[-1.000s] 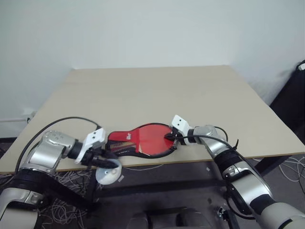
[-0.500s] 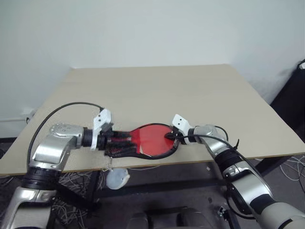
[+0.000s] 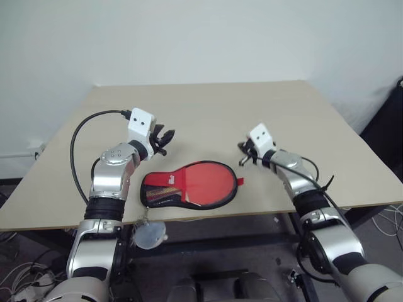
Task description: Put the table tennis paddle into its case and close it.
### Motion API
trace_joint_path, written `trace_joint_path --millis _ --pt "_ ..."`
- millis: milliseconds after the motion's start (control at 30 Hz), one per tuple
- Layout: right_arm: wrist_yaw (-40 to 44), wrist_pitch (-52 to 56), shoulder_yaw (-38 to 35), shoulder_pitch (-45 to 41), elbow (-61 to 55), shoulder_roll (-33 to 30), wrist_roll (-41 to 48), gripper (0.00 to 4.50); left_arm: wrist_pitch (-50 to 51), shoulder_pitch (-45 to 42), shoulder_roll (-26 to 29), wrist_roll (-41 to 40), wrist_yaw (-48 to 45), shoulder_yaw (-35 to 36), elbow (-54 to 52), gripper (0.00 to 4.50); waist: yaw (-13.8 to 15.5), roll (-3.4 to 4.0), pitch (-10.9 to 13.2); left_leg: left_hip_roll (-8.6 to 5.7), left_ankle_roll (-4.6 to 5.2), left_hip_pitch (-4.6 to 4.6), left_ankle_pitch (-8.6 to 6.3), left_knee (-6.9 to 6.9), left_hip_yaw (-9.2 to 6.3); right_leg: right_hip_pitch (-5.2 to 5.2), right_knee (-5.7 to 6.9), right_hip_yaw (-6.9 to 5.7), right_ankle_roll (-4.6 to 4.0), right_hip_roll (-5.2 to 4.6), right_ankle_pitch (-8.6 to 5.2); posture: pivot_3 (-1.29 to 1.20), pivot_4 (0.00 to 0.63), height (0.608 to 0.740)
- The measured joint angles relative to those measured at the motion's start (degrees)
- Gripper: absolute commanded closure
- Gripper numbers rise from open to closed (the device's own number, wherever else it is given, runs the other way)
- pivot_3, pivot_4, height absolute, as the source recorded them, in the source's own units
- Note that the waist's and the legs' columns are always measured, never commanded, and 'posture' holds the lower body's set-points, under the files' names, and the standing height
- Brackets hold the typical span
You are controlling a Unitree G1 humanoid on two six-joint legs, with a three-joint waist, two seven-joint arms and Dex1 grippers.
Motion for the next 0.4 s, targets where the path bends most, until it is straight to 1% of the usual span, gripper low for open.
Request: trace_joint_path --millis 67,167,300,400 --pt "-2.49 -1.15 -1.78 -2.78 0.80 -0.03 0.37 4.50 -0.41 0.03 -0.08 0.17 1.26 0.68 0.54 2.52 0.03 0.00 0.00 -0.01 0.00 0.01 0.00 0.00 0.04 0.03 0.00 -0.02 0.00 0.01 0.00 0.00 0.000 0.740" --pt "-3.87 -1.99 -3.32 -4.73 2.45 -0.01 0.92 4.50 -0.67 0.69 -0.43 0.19 2.37 1.10 -0.58 2.52 0.16 -0.01 -0.01 -0.02 0.00 0.05 0.00 0.01 0.21 0.11 0.00 -0.03 0.00 -0.01 0.00 0.00 0.000 0.740" --pt "-3.83 -2.19 -3.54 -4.53 4.06 -0.14 1.16 4.50 0.13 5.59 -1.55 0.21 3.90 1.17 -5.78 2.52 0.19 0.00 0.00 -0.04 0.00 0.06 0.00 0.04 0.37 0.11 0.00 0.11 0.03 -0.04 0.03 0.00 0.000 0.740" --pt "-3.79 -2.20 -3.54 -3.52 4.15 -0.30 1.19 4.50 3.10 9.94 -1.90 -0.34 4.20 1.18 -11.00 2.52 0.18 0.00 0.00 -0.03 0.00 0.06 0.00 0.10 0.44 0.11 0.00 0.18 0.11 -0.04 0.07 0.00 0.000 0.740"
